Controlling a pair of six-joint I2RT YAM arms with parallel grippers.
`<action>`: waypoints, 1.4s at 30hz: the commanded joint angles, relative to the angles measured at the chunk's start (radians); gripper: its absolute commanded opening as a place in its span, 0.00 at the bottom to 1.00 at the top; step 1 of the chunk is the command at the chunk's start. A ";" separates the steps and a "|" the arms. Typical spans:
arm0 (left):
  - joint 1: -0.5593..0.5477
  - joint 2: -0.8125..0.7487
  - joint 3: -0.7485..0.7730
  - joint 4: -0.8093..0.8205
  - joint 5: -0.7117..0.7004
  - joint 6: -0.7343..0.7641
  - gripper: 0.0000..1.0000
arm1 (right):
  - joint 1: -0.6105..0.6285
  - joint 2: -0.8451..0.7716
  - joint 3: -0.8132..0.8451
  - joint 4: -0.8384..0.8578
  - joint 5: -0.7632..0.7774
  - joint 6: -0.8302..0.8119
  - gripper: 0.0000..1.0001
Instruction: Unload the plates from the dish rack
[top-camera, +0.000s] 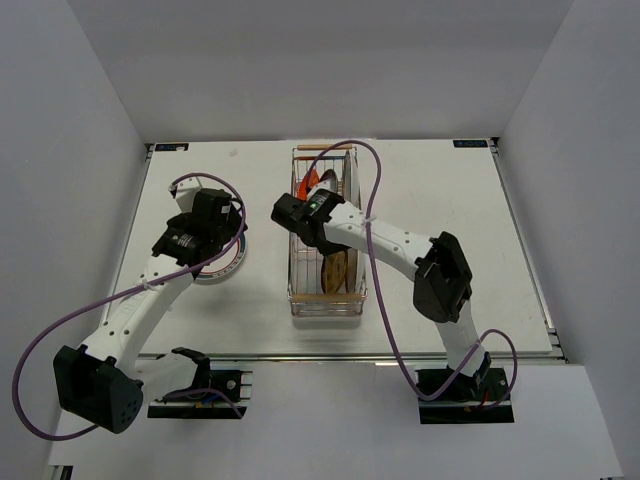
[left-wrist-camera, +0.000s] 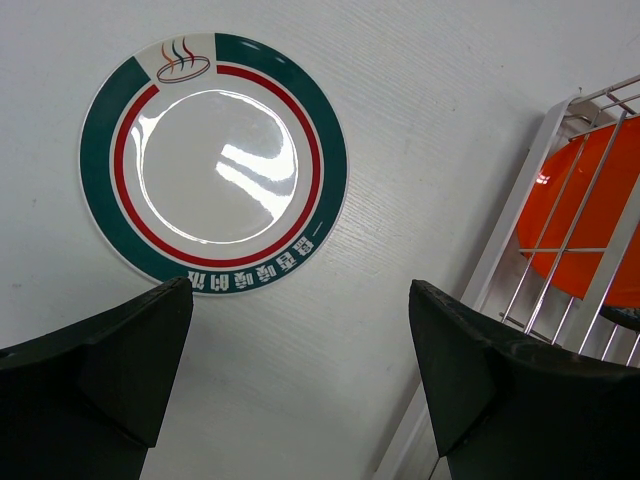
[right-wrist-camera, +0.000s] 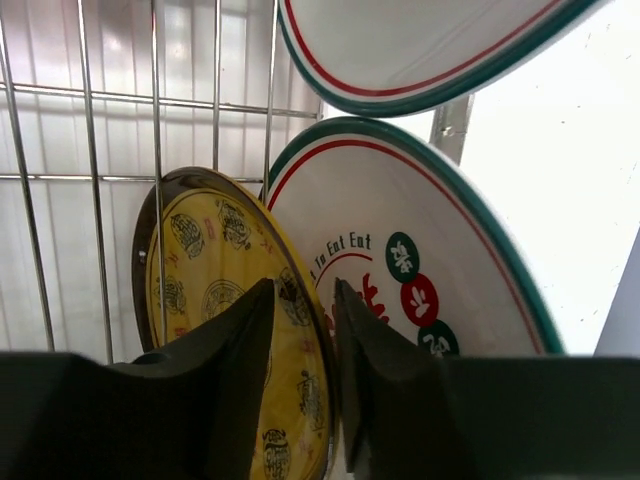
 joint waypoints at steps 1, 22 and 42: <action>-0.004 -0.031 -0.004 0.006 -0.010 -0.004 0.98 | -0.003 -0.072 0.012 0.003 0.017 0.019 0.34; -0.013 -0.042 0.001 -0.006 -0.029 0.001 0.98 | -0.027 -0.101 -0.021 0.006 -0.001 -0.027 0.13; -0.013 -0.042 0.007 -0.003 -0.036 0.001 0.98 | -0.035 -0.145 0.067 0.018 0.051 -0.131 0.00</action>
